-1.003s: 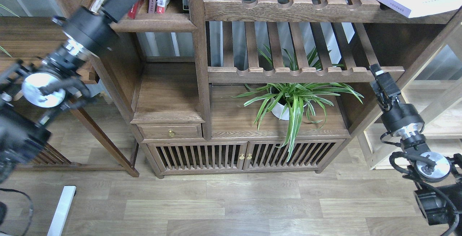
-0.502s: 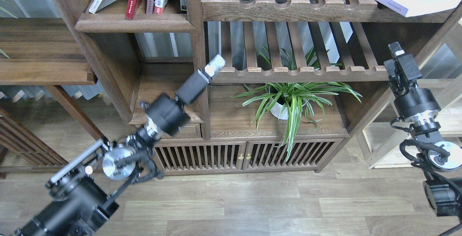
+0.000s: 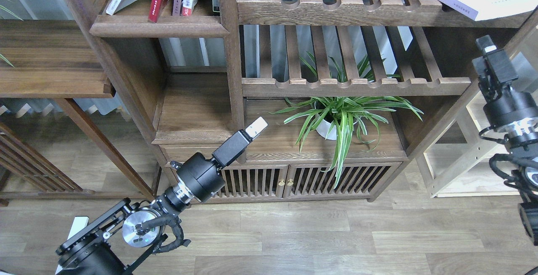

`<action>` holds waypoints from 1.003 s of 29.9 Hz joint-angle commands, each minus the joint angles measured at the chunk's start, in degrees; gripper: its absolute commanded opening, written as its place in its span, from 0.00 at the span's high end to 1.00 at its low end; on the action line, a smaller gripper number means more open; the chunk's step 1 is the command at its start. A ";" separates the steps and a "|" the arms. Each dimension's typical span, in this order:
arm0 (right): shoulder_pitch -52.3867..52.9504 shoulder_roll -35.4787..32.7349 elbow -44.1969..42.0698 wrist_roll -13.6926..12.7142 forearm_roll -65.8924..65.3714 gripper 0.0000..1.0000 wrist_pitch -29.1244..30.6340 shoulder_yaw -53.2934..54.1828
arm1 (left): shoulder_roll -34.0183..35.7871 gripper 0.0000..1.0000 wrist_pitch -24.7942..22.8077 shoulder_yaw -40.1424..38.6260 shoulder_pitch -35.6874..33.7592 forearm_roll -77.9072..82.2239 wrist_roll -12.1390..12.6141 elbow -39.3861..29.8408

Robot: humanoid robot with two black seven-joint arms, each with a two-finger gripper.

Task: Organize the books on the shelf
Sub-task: 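Withdraw the left arm from the top shelf and lower it, then raise the right gripper and pull the white book off the top shelf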

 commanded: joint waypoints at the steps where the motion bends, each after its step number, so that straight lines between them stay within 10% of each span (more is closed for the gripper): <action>1: 2.10 -0.79 -0.77 -0.15 -0.03 0.05 0.00 0.33 | 0.68 0.01 0.00 0.01 2.23 0.01 0.00 0.47; 30: 11.07 -3.08 -4.37 -0.59 -0.47 0.06 -2.42 -3.27 | 3.32 0.01 0.00 -2.18 2.50 0.10 1.41 0.47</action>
